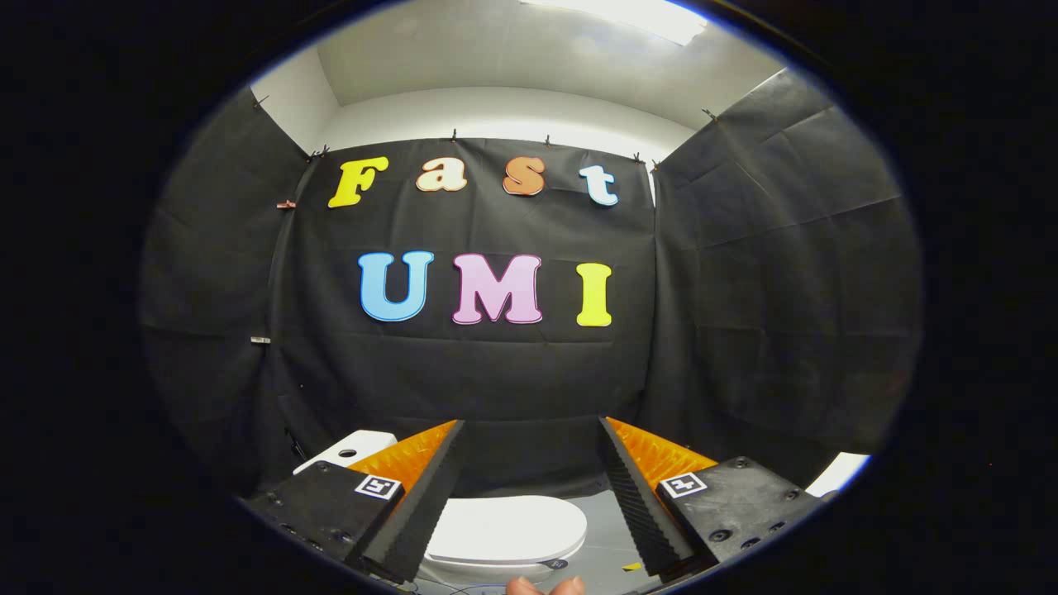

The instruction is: Open the toilet lid.

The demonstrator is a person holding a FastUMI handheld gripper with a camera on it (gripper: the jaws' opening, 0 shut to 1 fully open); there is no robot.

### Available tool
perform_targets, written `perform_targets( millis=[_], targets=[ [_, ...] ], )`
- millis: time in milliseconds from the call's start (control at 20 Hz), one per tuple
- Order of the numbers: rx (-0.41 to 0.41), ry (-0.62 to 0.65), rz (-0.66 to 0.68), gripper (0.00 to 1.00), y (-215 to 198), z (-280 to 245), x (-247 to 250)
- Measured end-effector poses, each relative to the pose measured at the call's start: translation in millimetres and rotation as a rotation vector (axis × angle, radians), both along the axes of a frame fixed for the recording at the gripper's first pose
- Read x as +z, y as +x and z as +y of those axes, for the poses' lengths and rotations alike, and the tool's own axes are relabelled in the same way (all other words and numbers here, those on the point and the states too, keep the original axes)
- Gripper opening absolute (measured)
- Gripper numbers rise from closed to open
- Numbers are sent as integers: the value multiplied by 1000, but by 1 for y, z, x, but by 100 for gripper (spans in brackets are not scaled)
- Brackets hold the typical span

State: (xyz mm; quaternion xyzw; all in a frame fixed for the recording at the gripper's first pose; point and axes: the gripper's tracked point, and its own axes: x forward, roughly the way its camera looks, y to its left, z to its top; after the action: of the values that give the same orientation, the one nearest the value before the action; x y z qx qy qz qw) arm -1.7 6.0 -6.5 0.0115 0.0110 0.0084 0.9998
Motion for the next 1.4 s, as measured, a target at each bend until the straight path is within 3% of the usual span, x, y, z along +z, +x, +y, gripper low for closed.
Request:
perform_targets(
  millis=[600, 1050, 1200, 1400],
  targets=[
    [-51, -59, -103, 98, 20, -15, -14],
    [-6, -86, -117, 98, 45, -6, -125],
    [43, -89, -85, 98, 51, -1, -170],
    [127, 2, 20, 98, 54, 6, -240]
  ],
)
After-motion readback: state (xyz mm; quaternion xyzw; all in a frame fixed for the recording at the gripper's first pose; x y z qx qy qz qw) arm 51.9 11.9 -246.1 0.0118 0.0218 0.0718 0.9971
